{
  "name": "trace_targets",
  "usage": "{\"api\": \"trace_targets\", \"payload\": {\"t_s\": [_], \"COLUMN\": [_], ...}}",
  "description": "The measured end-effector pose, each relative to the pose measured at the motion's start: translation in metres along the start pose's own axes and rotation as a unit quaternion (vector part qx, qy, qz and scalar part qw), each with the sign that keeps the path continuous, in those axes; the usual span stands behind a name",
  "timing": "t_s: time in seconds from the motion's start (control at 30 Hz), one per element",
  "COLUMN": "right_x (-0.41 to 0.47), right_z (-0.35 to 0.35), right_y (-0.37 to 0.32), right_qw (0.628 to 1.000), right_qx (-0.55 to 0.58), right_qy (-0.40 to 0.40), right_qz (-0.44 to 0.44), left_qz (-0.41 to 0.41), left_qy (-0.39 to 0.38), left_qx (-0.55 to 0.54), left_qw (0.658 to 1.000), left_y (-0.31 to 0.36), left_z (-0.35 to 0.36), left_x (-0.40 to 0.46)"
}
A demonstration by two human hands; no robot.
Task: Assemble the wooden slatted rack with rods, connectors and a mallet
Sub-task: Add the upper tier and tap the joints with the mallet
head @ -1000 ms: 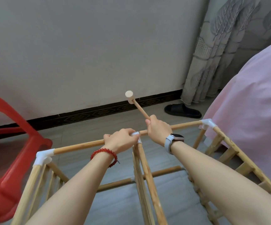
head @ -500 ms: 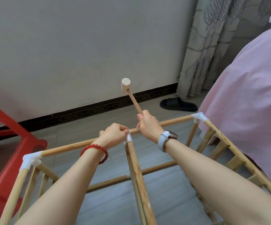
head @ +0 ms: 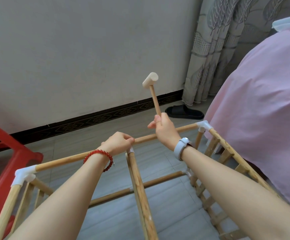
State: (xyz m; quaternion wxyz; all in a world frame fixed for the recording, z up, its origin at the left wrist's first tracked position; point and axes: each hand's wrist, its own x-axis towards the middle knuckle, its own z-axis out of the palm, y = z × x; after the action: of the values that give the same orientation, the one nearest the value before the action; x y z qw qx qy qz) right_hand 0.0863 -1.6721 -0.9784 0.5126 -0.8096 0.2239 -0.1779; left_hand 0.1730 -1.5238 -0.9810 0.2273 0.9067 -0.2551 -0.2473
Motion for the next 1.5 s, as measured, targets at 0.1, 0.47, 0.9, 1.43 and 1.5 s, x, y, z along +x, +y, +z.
{"api": "trace_targets", "payload": {"t_s": [0.1, 0.47, 0.9, 1.43, 1.5], "right_x": [-0.008, -0.019, -0.032, -0.028, -0.024], "right_z": [-0.046, -0.113, -0.102, 0.066, 0.074], "right_y": [0.022, 0.068, 0.065, -0.041, -0.04], "right_qw": [0.984, 0.907, 0.909, 0.951, 0.962], "right_qx": [-0.158, -0.336, -0.394, -0.288, -0.247], "right_qy": [0.079, 0.146, 0.107, -0.077, -0.052], "right_qz": [-0.003, 0.207, 0.079, 0.079, 0.104], "left_qz": [-0.007, -0.044, 0.047, 0.056, 0.06], "left_qy": [0.0, 0.018, 0.137, 0.143, 0.147], "left_qx": [0.0, -0.012, -0.118, 0.214, 0.195], "left_qw": [1.0, 0.999, 0.982, 0.965, 0.968], "left_y": [0.001, 0.014, 0.008, -0.098, -0.102], "left_z": [-0.003, -0.003, 0.005, -0.024, -0.025], "left_x": [0.0, -0.008, -0.025, -0.053, -0.051]}}
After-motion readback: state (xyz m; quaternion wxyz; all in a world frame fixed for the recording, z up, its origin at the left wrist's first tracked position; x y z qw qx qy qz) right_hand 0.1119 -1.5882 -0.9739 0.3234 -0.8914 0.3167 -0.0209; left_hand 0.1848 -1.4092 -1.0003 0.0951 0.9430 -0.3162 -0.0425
